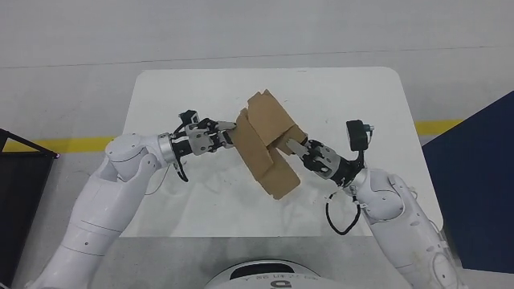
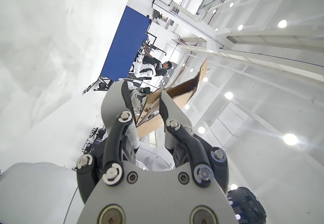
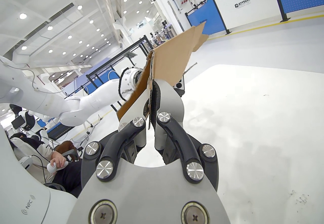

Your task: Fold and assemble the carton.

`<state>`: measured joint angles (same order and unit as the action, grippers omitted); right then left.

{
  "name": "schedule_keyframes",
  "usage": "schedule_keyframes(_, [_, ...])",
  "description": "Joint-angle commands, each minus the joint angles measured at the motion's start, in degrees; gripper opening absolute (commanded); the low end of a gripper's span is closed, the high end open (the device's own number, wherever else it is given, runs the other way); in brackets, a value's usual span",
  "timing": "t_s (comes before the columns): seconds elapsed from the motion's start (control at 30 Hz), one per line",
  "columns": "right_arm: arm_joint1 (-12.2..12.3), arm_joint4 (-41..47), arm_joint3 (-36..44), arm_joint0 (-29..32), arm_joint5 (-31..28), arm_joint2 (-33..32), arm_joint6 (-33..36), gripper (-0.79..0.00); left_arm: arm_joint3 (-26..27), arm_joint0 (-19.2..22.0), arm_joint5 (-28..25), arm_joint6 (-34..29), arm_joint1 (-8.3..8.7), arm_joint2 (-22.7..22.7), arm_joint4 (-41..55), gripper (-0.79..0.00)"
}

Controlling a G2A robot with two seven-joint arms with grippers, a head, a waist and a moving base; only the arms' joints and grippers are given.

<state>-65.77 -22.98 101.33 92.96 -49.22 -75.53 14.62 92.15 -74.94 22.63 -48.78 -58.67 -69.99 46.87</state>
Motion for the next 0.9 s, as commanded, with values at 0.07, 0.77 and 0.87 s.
schedule_keyframes(0.07, [0.06,-0.32,-0.15,-0.1,0.59,0.25,0.04,-0.785,-0.24,0.57,-0.11,-0.66,-0.16,0.69,0.39,-0.449])
schedule_keyframes(0.77, [0.38,-5.79,0.26,-0.15,4.22,1.72,-0.14,-0.548,0.66,-0.29,-3.04,-1.92,-0.19,0.64,-0.88,-0.785])
schedule_keyframes(0.87, [0.39,-6.8,0.4,-0.11,4.78,1.72,-0.86,-0.486,0.83,-0.27,-3.38,-2.27,-0.17,0.8,-1.57,-0.785])
